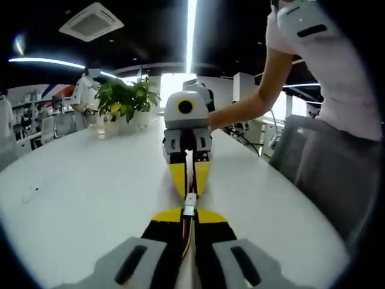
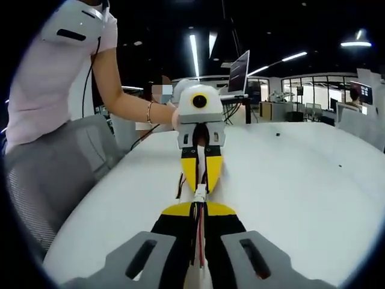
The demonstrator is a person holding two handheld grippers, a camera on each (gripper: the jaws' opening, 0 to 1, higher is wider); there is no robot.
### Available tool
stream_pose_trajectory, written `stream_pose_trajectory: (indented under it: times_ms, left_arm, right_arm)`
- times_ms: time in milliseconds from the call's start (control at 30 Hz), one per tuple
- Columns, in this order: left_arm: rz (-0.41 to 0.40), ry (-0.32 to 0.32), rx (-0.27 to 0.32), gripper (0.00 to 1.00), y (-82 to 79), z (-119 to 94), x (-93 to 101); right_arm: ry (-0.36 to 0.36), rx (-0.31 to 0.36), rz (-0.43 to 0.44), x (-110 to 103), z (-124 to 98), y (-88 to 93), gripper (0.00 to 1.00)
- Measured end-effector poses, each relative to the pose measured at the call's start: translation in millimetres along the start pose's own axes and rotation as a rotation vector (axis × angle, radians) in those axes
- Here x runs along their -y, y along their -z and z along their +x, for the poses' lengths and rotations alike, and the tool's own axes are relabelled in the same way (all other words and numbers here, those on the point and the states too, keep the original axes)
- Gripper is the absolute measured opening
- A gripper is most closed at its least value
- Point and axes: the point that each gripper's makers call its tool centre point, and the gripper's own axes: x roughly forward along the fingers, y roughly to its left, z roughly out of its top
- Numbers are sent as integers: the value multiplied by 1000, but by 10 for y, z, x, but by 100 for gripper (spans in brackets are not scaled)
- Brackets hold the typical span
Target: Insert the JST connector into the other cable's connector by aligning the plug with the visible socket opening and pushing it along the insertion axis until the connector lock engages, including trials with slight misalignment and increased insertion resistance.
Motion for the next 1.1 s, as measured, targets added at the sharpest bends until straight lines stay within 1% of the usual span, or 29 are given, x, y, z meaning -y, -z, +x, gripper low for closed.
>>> stream_pose_trajectory:
  times_ms: [133, 200, 333, 433, 600, 700, 1000, 1067, 1100]
  left_arm:
    - [-18, -19, -6, 0, 55, 12, -40]
    - [-47, -30, -10, 0, 82, 28, -60]
    - [-55, -43, -17, 0, 118, 55, -84]
    - [-53, -50, -29, 0, 161, 78, -103]
    - [-56, -58, -34, 0, 199, 80, -114]
    - [-31, -64, -49, 0, 220, 87, -114]
    - [-31, -73, -60, 0, 264, 90, -143]
    - [-43, -77, -57, 1, 264, 89, -146]
    - [-38, -79, -57, 1, 265, 89, -149]
  right_arm:
    - [6, -5, -4, 30, 9, 42, 3]
    - [5, -8, -4, 42, 9, 59, 3]
    - [3, -12, 0, 63, 9, 101, 3]
    - [3, -8, 16, 79, 16, 153, 3]
    - [2, -6, 23, 74, 32, 167, 3]
    - [0, -8, 27, 123, 30, 226, 3]
    - [-2, -29, 25, 149, 49, 252, 3]
    - [-2, -24, 39, 151, 45, 253, 3]
    - [1, -26, 63, 158, 44, 261, 4]
